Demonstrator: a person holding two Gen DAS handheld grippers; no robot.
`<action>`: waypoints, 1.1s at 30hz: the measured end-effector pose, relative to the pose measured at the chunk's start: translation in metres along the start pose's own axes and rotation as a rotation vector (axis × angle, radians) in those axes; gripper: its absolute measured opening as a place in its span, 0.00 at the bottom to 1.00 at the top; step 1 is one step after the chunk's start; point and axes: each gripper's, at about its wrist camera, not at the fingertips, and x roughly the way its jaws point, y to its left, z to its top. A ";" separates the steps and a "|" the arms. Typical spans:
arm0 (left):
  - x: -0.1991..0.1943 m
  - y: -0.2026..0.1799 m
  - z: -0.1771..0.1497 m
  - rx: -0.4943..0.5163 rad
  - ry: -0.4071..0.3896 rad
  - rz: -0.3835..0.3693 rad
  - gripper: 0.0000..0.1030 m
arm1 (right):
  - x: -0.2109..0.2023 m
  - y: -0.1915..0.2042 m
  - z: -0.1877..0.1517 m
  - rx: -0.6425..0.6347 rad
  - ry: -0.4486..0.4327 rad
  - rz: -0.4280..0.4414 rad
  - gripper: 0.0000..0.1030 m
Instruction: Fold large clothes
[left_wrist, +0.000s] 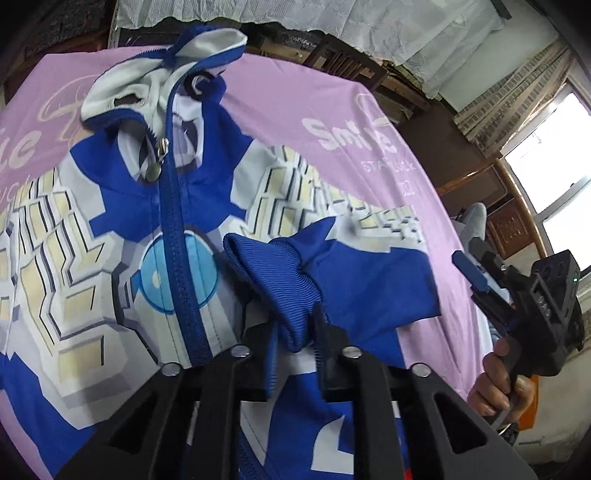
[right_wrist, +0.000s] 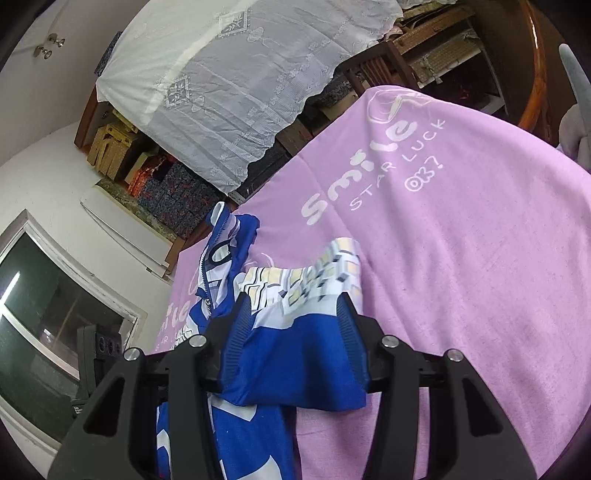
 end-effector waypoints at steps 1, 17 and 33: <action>-0.005 -0.002 0.001 0.011 -0.017 0.011 0.13 | -0.001 0.001 0.000 -0.006 -0.006 -0.007 0.47; -0.121 0.059 -0.022 -0.023 -0.245 0.230 0.12 | 0.012 0.018 -0.016 -0.092 0.046 -0.007 0.31; -0.090 0.121 -0.059 -0.130 -0.156 0.248 0.14 | 0.089 0.026 -0.014 -0.020 0.253 -0.032 0.45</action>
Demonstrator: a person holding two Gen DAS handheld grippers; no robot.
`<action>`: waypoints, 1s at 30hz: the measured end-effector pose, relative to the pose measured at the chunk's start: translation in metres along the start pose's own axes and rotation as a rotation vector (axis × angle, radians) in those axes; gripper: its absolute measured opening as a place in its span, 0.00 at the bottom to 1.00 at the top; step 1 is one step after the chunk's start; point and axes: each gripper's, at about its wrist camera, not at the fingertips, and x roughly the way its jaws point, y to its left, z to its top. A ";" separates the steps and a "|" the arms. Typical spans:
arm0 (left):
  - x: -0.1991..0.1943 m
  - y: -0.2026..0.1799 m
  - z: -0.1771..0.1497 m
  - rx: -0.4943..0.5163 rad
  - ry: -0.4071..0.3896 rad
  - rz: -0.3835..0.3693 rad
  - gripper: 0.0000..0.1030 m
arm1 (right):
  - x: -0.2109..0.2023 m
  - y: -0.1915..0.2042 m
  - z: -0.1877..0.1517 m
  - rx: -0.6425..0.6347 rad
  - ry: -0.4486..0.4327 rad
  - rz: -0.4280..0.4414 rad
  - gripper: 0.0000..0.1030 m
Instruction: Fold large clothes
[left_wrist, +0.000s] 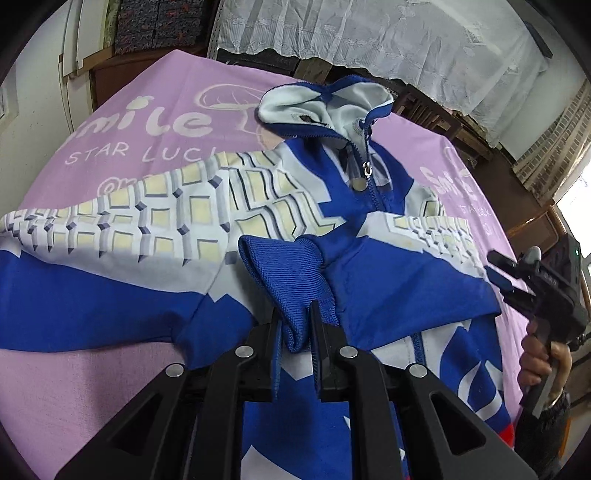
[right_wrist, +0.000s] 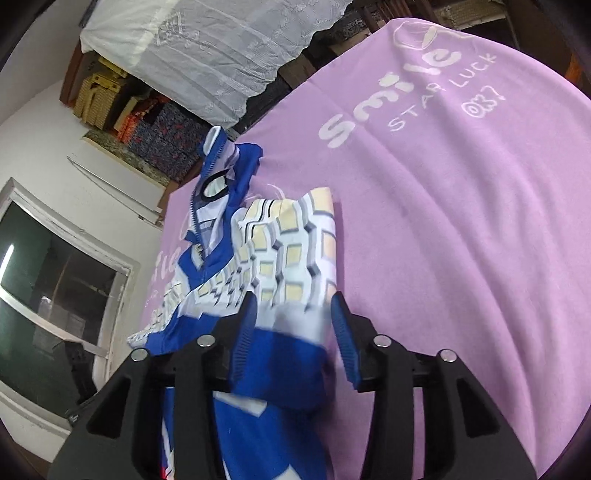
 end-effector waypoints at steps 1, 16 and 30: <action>0.003 0.001 -0.001 0.002 0.006 0.010 0.14 | 0.006 0.002 0.003 -0.001 0.005 -0.011 0.46; 0.021 -0.024 0.000 0.032 0.024 -0.004 0.22 | 0.023 -0.015 0.022 -0.072 -0.009 -0.162 0.03; -0.016 -0.006 0.022 -0.047 -0.043 0.023 0.40 | -0.008 0.030 0.021 -0.253 -0.182 -0.272 0.32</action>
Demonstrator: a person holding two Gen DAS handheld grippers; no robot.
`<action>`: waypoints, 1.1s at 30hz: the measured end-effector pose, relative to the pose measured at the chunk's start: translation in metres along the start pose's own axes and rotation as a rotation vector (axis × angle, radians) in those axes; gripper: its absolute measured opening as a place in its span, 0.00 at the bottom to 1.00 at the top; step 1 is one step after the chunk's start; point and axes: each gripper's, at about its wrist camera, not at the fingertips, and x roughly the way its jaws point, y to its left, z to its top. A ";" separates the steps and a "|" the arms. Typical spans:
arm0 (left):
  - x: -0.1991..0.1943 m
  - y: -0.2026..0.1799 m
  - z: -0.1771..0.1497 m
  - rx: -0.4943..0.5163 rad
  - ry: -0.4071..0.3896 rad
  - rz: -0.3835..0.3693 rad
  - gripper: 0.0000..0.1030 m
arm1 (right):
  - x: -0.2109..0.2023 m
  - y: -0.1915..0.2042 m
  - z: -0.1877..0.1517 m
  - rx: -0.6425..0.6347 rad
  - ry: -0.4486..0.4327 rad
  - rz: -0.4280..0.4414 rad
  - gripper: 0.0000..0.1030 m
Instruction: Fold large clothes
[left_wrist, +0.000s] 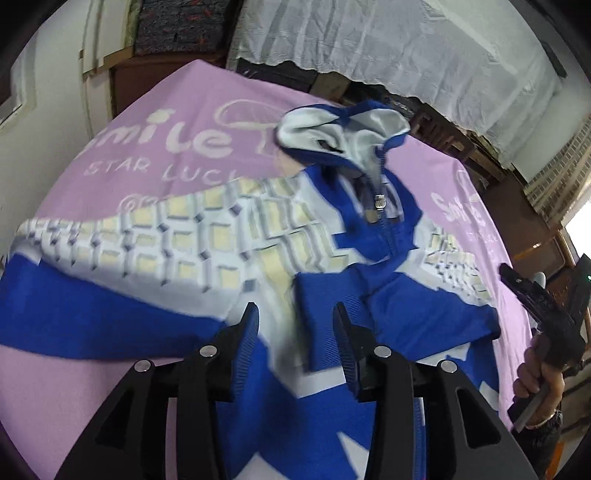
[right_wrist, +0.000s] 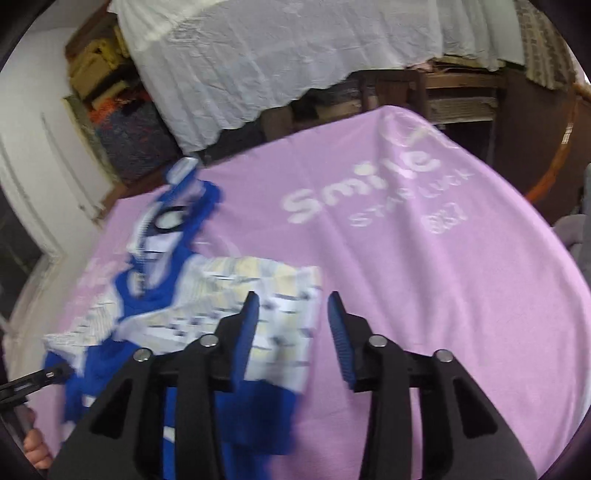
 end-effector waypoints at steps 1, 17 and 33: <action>0.002 -0.010 0.002 0.024 0.002 -0.007 0.40 | 0.004 0.008 0.000 -0.008 0.015 0.031 0.31; 0.028 -0.022 -0.004 0.056 -0.006 -0.016 0.43 | 0.045 0.024 -0.025 -0.052 0.135 0.089 0.29; -0.090 0.180 -0.064 -0.513 -0.124 0.035 0.43 | -0.016 0.000 -0.035 0.129 0.065 0.239 0.33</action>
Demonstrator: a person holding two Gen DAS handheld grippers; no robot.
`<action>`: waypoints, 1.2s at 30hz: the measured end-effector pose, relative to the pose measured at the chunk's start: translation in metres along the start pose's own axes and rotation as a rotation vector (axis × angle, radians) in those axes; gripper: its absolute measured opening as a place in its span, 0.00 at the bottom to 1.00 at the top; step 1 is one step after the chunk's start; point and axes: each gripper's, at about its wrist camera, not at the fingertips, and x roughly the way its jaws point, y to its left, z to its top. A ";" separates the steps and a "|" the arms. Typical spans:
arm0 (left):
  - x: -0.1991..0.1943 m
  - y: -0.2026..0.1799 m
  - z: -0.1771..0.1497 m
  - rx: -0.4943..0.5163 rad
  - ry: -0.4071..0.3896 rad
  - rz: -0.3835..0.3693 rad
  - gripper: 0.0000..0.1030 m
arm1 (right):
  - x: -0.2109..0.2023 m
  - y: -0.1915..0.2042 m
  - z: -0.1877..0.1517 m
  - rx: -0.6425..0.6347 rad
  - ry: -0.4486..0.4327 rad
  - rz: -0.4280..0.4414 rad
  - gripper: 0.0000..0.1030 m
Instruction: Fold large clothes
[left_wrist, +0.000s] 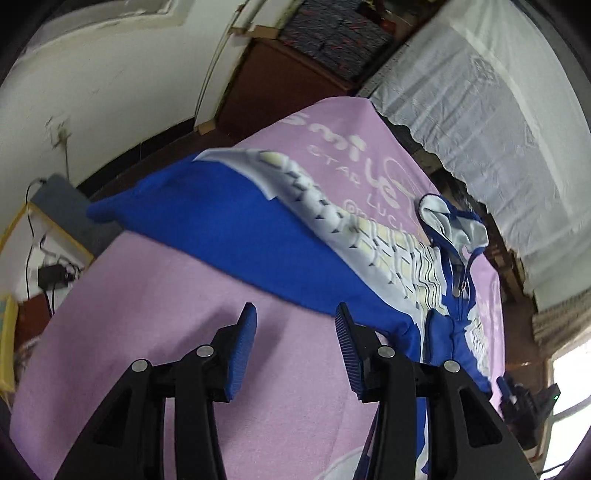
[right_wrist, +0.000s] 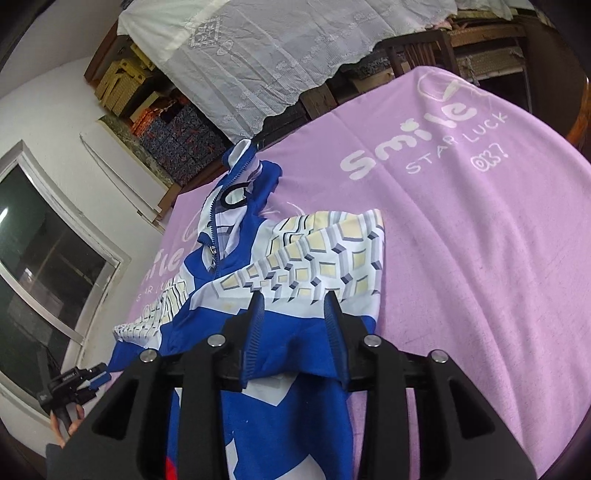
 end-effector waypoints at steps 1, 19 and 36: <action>0.003 0.002 -0.001 -0.023 0.010 -0.011 0.43 | 0.000 -0.003 0.000 0.019 0.004 0.006 0.34; -0.005 0.034 0.022 -0.374 -0.280 0.020 0.46 | 0.000 -0.021 0.001 0.114 0.004 0.020 0.40; -0.012 0.035 0.030 -0.251 -0.232 0.123 0.03 | -0.001 -0.025 0.001 0.131 0.001 0.011 0.40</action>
